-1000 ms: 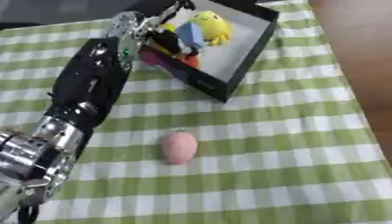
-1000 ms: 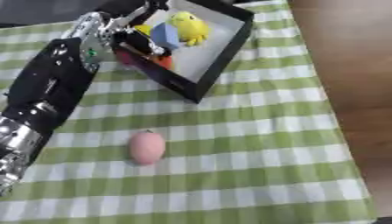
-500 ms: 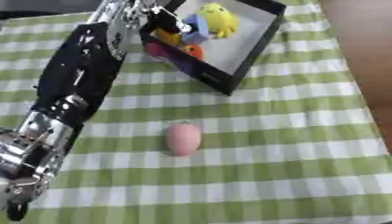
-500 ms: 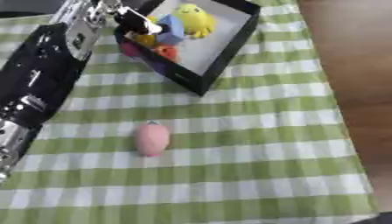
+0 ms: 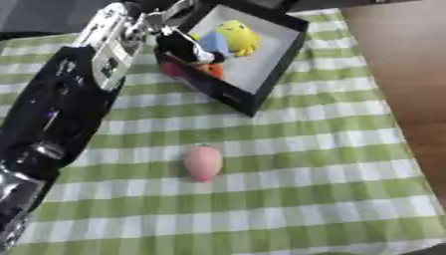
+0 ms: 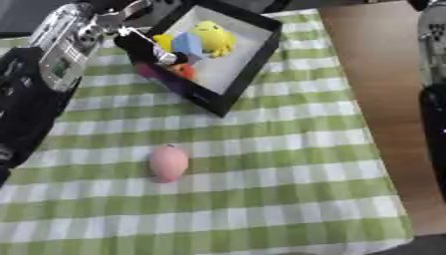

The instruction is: Pick up objects on the table and place them in the box.

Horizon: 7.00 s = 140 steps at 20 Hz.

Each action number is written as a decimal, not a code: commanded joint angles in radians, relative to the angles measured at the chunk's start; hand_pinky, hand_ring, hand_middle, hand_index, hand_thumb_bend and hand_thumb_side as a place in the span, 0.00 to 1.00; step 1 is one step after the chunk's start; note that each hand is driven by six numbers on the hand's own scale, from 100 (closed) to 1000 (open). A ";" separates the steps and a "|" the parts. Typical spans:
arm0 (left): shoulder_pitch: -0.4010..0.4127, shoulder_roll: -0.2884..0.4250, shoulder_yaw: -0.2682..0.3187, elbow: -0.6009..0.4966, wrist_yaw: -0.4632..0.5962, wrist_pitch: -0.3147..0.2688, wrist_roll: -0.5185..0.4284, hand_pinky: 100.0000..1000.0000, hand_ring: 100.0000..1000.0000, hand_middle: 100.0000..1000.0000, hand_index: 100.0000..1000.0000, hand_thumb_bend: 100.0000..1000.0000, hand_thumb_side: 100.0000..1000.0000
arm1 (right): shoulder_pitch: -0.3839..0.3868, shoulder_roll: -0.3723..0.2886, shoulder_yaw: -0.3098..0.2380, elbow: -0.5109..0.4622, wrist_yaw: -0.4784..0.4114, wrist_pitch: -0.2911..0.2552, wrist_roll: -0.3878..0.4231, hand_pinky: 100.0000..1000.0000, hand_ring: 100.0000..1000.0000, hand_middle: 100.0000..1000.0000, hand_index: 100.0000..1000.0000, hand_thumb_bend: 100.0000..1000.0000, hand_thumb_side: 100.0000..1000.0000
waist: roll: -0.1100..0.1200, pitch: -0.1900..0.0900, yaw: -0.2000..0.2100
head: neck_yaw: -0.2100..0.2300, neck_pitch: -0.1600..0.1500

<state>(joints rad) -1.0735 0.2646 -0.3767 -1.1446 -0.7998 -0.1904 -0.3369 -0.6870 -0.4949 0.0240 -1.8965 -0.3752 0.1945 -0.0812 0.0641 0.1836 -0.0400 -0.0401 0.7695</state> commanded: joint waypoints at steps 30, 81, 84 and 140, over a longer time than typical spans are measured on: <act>0.186 0.037 -0.121 -0.353 0.239 0.136 -0.397 0.76 0.72 0.75 0.85 0.49 0.48 | 0.041 -0.052 -0.019 -0.005 0.020 0.016 0.005 0.97 0.79 0.80 0.82 0.17 0.22 | 0.003 -0.026 0.067 | -0.031 0.001; 0.275 0.125 -0.121 -0.502 0.286 0.157 -0.450 0.67 0.59 0.55 0.49 0.00 0.00 | 0.035 -0.047 -0.014 -0.001 0.021 0.016 0.007 0.97 0.79 0.80 0.82 0.15 0.23 | -0.016 -0.017 0.058 | -0.003 0.001; 0.237 0.153 -0.109 -0.523 0.283 0.165 -0.439 0.67 0.60 0.56 0.50 0.00 0.00 | 0.032 -0.048 -0.013 -0.002 0.019 0.016 0.008 0.97 0.79 0.80 0.82 0.15 0.23 | -0.013 -0.019 0.056 | -0.003 0.001; 0.158 0.275 0.311 -0.107 0.415 0.098 0.282 0.72 0.60 0.63 0.79 0.11 0.29 | -0.033 -0.018 0.011 -0.021 -0.002 0.021 0.020 0.96 0.79 0.80 0.82 0.15 0.22 | -0.015 -0.005 0.009 | 0.021 0.001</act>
<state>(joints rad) -0.9027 0.4802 -0.0759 -1.1790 -0.4586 -0.1045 -0.0584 -0.7082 -0.4857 0.0488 -1.9000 -0.3724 0.2160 -0.0549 0.0645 0.2185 -0.0283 -0.0095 0.7648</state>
